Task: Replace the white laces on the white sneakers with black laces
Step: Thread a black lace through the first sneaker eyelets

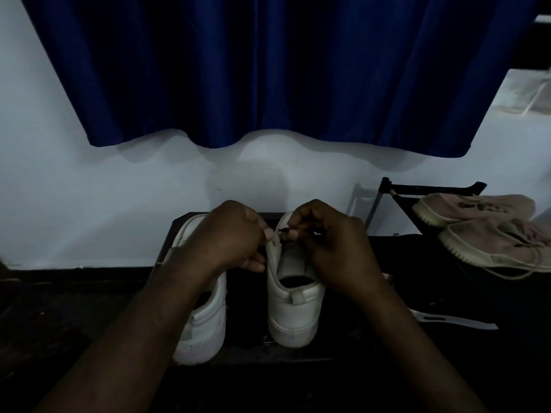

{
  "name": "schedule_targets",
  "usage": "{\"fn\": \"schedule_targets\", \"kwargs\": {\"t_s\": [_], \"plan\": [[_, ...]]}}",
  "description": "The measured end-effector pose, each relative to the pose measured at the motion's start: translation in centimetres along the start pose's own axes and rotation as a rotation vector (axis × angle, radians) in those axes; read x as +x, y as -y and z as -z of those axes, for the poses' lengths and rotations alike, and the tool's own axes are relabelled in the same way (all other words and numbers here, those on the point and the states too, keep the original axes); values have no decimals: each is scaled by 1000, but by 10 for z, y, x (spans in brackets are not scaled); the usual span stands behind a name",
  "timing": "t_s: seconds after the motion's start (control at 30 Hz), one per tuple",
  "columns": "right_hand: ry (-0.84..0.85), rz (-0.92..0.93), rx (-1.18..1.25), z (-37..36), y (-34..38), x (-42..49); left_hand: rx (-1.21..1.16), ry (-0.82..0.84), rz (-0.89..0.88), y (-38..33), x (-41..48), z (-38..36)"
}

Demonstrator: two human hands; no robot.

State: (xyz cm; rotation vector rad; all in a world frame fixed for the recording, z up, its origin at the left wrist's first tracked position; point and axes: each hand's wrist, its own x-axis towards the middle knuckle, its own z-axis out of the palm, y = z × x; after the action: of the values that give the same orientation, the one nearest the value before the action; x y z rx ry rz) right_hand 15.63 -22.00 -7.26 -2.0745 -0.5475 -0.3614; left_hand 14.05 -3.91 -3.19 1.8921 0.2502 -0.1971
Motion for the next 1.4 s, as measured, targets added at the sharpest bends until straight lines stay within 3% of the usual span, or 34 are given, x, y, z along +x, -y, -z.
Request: {"fn": "schedule_targets", "kwargs": {"t_s": [0.13,0.4,0.67,1.13,1.27,1.4], "plan": [[31,79,-194,-1,1,2,12,8,-1,1,2,0],[51,48,-84,2,2,0,-4,2,-12,3,2,0],[-25,113,-253,-2,2,3,-1,9,-20,3,2,0],[0,85,-82,-6,4,-1,-69,78,-7,0,-5,6],[17,43,-63,-3,1,1,34,89,-78,4,-7,9],[35,27,-78,-2,-3,1,398,-31,-251,7,-9,5]]}}
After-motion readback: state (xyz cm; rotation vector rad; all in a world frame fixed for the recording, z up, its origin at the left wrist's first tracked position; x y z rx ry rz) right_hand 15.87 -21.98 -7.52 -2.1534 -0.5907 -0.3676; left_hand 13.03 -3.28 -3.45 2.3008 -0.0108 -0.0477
